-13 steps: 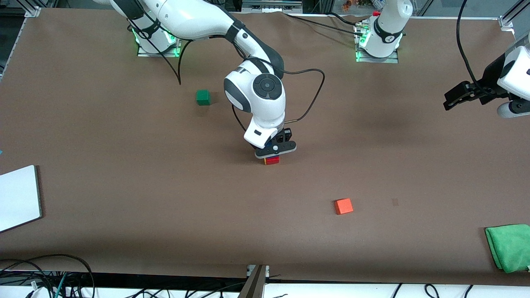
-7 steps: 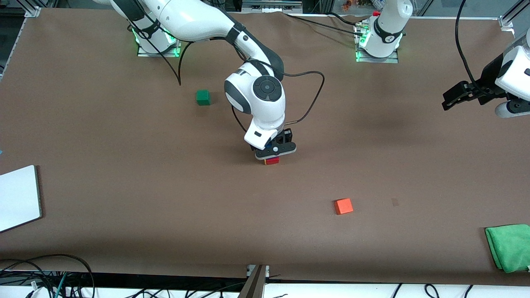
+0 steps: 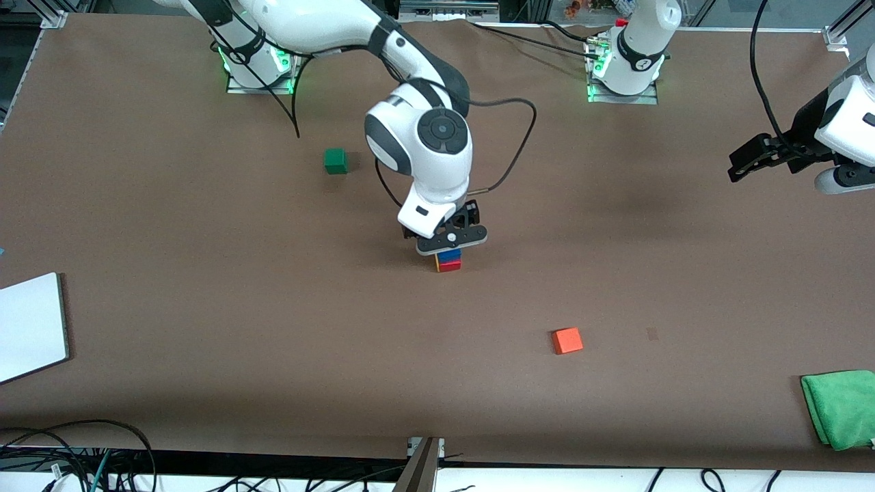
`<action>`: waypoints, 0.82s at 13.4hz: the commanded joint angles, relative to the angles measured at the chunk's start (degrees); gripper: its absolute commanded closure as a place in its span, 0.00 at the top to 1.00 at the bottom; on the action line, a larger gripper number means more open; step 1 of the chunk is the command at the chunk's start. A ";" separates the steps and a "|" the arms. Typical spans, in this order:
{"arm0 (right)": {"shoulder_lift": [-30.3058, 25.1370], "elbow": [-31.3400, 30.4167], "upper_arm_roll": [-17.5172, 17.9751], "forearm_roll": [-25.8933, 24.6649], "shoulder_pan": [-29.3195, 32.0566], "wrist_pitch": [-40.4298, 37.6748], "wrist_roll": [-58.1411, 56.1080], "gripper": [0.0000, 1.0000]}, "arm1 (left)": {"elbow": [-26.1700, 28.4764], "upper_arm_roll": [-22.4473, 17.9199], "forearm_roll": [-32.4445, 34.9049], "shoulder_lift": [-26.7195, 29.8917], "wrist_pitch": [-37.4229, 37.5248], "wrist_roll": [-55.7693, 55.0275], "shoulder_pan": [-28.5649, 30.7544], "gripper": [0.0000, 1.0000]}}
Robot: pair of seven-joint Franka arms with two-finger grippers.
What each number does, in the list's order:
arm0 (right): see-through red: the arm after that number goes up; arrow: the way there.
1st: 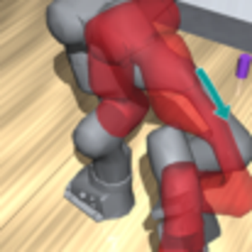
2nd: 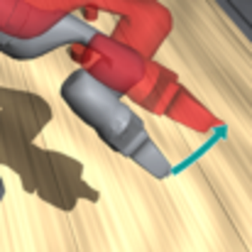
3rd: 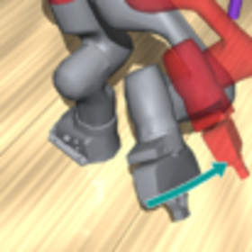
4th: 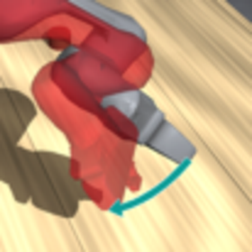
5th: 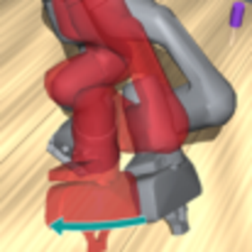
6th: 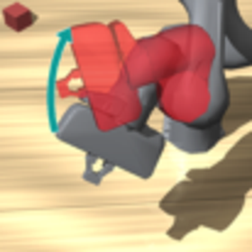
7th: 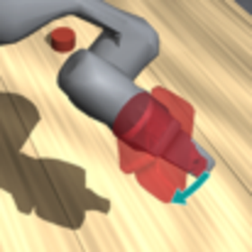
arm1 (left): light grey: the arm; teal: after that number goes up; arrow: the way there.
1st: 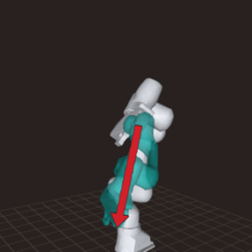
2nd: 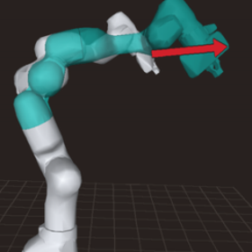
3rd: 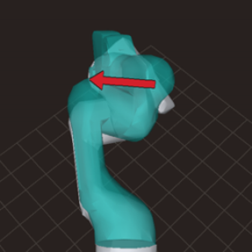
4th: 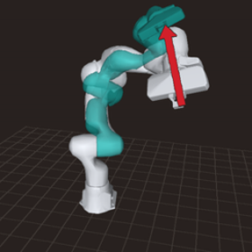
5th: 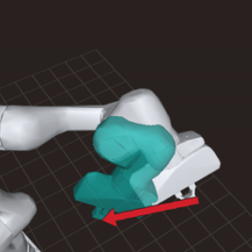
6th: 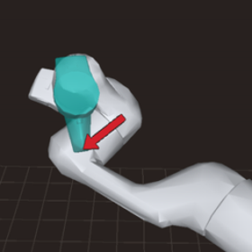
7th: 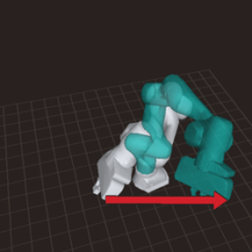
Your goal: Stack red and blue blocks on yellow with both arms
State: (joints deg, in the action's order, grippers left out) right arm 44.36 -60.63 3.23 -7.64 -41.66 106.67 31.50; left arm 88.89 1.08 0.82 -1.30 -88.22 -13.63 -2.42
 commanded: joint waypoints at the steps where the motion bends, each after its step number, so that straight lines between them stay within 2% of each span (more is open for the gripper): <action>1: -5.06 -0.80 0.38 0.25 4.90 -5.67 -5.82 1.00 | -0.30 -0.29 -1.18 0.07 -0.20 0.62 -0.31 1.00; 5: -9.90 -0.80 0.11 0.08 11.58 -13.30 -13.54 1.00 | -0.30 -0.29 -1.18 0.07 -0.20 0.54 -0.31 1.00; 8: -13.24 -0.80 0.03 0.17 20.01 -18.07 -23.21 1.00 | -0.30 -0.29 -1.18 0.07 -0.29 0.54 -0.40 1.00; 11: -16.66 -1.68 -0.41 0.17 27.40 -20.62 -27.71 1.00 | -0.39 0.41 -1.09 0.07 -0.20 0.45 -0.31 1.00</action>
State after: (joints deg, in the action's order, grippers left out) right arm 31.11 -60.57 2.29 -7.63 -18.16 87.93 6.28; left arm 88.89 1.41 0.82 -1.29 -88.24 -13.63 -2.48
